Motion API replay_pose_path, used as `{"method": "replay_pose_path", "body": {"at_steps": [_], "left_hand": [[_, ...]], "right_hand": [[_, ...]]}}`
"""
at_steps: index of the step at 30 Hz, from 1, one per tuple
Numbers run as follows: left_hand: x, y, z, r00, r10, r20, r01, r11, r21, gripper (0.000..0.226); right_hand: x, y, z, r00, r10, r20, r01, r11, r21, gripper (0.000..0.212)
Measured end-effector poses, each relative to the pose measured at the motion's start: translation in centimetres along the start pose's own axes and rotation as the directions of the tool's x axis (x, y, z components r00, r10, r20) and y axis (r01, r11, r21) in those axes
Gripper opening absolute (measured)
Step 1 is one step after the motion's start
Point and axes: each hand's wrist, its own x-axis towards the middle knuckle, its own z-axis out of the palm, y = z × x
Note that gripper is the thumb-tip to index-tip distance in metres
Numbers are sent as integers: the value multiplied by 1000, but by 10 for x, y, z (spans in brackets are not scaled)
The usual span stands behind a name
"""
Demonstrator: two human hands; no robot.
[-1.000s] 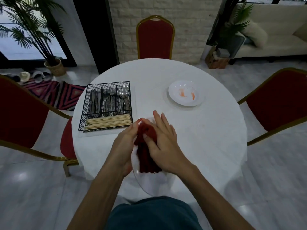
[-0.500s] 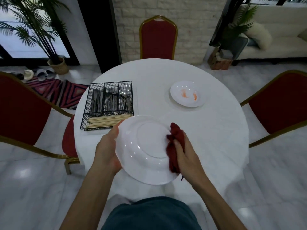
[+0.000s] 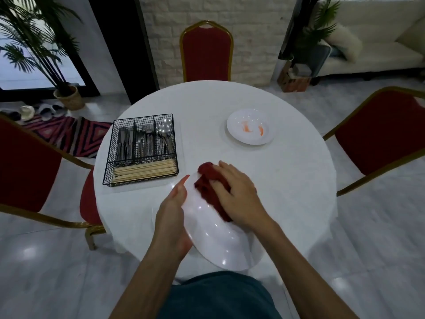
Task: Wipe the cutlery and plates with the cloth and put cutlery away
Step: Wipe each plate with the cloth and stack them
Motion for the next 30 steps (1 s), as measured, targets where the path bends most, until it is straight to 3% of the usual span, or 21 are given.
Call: {"method": "replay_pose_path", "body": {"at_steps": [3,5,9,11,13,15,17,18,20,23,26,30], "left_hand": [[-4,10,-10,999,48,12,-49,997,63,39],[-9,20,-14,998,59,28,-62,990,126,48],[-14,39,-17,997,78,5,-78,986,146,38],[-12,41,-18,991,132,-34,-121,967,224,30],[-5,34,-25,959,263,-109,-182,862,473,29],[0,21,-35,922,352,-162,-137,686,714,30],[4,12,-42,951,268,-157,-36,597,802,40],[4,10,-41,972,176,-158,18,612,791,49],[2,11,-32,988,12,-151,92,742,663,65],[0,26,-15,990,-56,-126,100,918,383,68],[-3,38,-8,994,4,-108,23,968,249,56],[-10,35,1,991,-116,-67,129,962,240,55]], "right_hand": [[5,16,-17,992,129,-15,-125,979,162,31],[0,26,-25,959,280,50,-279,896,346,30],[-15,38,-23,843,508,175,-524,702,483,49],[-22,33,-26,811,552,193,-556,626,546,54],[-27,25,-30,852,509,121,-469,642,606,42],[-32,13,-34,904,427,23,-348,703,620,32],[-37,0,-33,953,303,-8,-246,788,565,25],[-40,-7,-31,971,238,-6,-201,836,510,22],[-48,-13,-24,992,120,46,-129,925,359,17],[-60,-19,-11,970,-71,232,34,986,161,19],[-68,-29,8,914,-228,337,208,973,95,53],[-65,-44,36,906,-149,396,136,989,62,67]]}}
